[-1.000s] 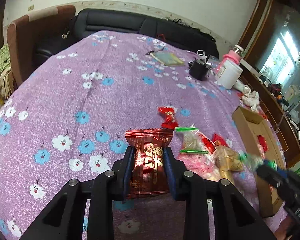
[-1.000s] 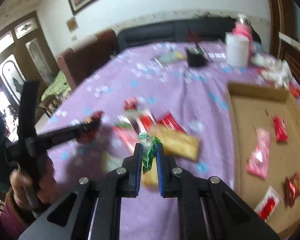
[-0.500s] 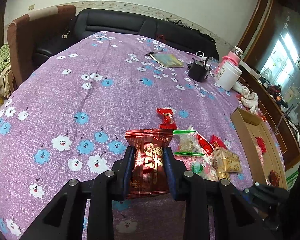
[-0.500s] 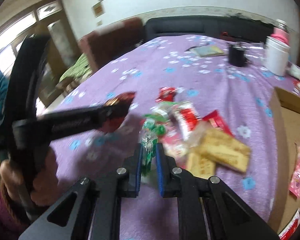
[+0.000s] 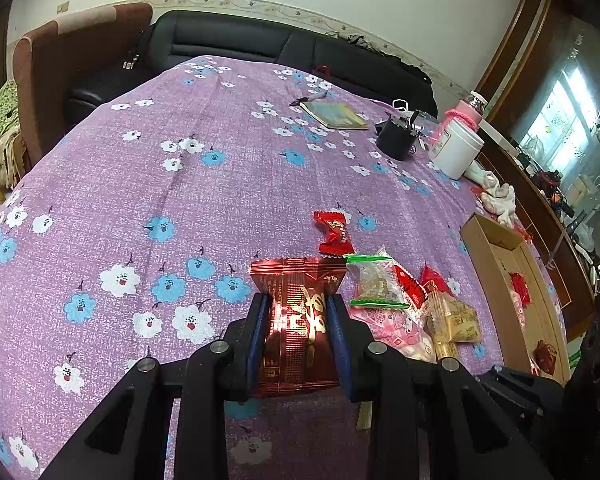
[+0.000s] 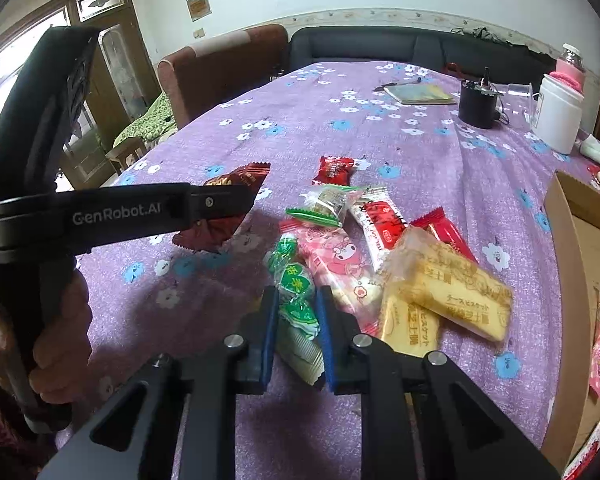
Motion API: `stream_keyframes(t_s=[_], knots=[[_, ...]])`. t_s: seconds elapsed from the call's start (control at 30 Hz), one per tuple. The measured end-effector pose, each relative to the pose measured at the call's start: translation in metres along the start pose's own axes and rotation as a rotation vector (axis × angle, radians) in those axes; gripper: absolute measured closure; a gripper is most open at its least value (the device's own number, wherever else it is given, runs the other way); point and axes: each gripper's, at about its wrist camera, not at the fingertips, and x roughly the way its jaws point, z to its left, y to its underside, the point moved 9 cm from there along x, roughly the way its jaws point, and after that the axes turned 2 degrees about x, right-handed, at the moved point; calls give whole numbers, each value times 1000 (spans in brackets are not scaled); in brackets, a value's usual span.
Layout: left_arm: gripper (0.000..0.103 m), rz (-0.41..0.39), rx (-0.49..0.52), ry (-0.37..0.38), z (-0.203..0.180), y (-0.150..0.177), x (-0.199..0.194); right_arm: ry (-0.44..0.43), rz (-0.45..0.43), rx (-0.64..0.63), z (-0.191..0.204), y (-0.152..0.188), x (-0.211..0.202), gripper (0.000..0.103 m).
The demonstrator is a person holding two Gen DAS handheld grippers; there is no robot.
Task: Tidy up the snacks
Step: 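Hold the red foil pack in the left gripper while the right grasps a green candy, then carry both snacks into the cardboard tray and open both grippers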
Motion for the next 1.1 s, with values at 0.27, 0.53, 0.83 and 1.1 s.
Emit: stream_keyframes(t_s=[0.27, 0.53, 0.83, 1.1], knots=[[72, -6, -14, 3, 2, -1, -1, -11, -28, -1, 6, -3, -9, 98], [72, -16, -3, 9, -1, -2, -3, -23, -116, 65, -8, -19, -30, 98], [72, -36, 41, 12, -14, -4, -5, 35, -233, 205, -58, -40, -58, 98], [72, -52, 39, 35, -19, -6, -8, 104, -293, 338, -110, -46, -77, 98]])
